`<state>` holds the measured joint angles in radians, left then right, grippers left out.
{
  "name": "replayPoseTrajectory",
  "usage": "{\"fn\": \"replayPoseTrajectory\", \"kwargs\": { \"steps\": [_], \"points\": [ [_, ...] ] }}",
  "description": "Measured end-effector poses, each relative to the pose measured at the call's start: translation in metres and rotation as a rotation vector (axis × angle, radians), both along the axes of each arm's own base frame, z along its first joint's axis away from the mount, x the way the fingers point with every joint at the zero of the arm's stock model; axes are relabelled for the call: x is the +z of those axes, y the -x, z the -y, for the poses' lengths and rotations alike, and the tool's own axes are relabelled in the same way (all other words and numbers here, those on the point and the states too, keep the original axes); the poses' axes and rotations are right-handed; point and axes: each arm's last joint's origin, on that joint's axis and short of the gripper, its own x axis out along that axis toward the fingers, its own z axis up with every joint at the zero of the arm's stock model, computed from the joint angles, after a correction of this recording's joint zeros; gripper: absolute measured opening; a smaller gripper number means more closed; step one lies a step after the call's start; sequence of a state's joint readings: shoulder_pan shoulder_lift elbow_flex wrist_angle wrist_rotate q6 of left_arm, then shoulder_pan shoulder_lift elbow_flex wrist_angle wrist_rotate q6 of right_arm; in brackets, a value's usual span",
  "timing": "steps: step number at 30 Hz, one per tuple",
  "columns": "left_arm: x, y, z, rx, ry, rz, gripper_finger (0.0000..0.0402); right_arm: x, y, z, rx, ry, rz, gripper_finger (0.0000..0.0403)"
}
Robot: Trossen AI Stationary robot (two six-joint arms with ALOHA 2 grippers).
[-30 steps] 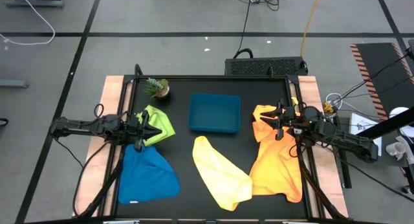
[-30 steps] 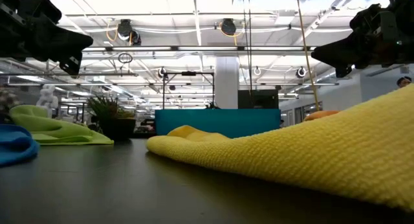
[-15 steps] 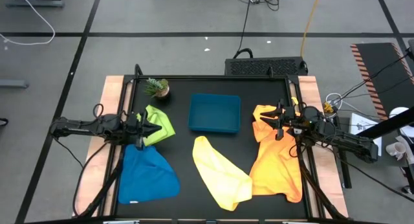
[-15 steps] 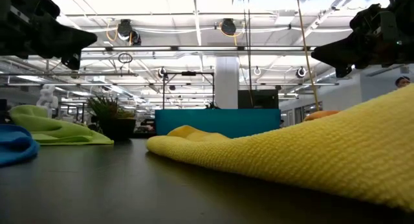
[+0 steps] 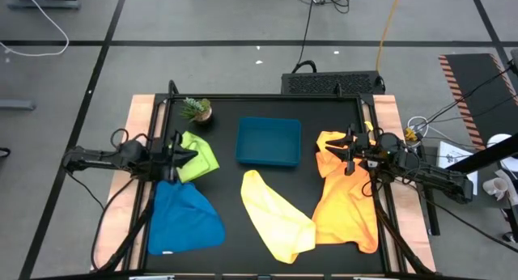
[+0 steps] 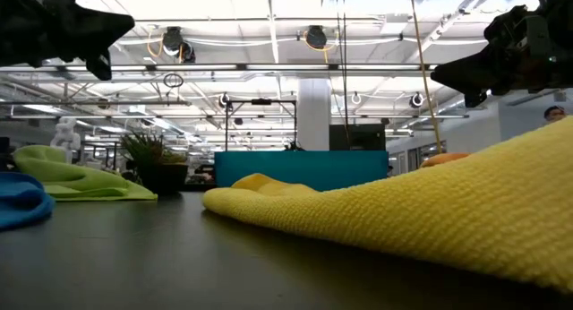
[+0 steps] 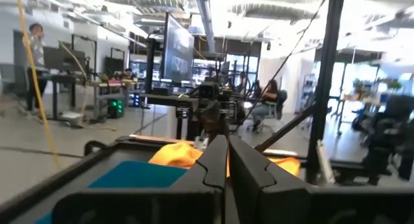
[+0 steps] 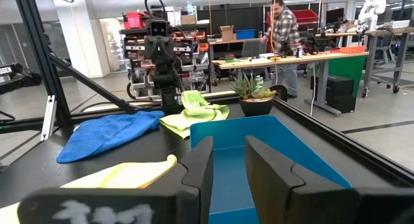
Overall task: Fold microfiber towels
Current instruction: Fold the yellow microfiber cloth
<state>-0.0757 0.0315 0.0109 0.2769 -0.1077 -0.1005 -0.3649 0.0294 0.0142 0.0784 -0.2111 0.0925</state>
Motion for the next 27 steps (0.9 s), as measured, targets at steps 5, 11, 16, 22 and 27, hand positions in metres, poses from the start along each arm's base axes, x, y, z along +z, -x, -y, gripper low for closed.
{"fn": "replayPoseTrajectory", "kwargs": {
  "steps": [5,11,16,22,27],
  "points": [
    [0.002,-0.008,0.003,-0.032,0.072,0.004,0.0017,0.000,0.000,0.000,0.000,0.000,0.000,0.0077],
    [-0.008,-0.028,0.007,-0.003,0.054,-0.107,0.0017,0.000,0.000,0.000,0.000,0.000,0.000,0.0077],
    [-0.018,-0.044,0.009,-0.012,0.110,-0.169,0.0017,0.000,0.000,0.000,0.000,0.000,0.000,0.0077],
    [-0.006,-0.075,0.015,-0.030,0.156,-0.249,0.0017,0.000,0.000,0.000,0.000,0.000,0.000,0.0077],
    [0.020,-0.123,0.033,-0.057,0.030,-0.416,0.0017,0.000,0.000,0.000,0.000,0.000,0.001,0.0077]
  ]
}}
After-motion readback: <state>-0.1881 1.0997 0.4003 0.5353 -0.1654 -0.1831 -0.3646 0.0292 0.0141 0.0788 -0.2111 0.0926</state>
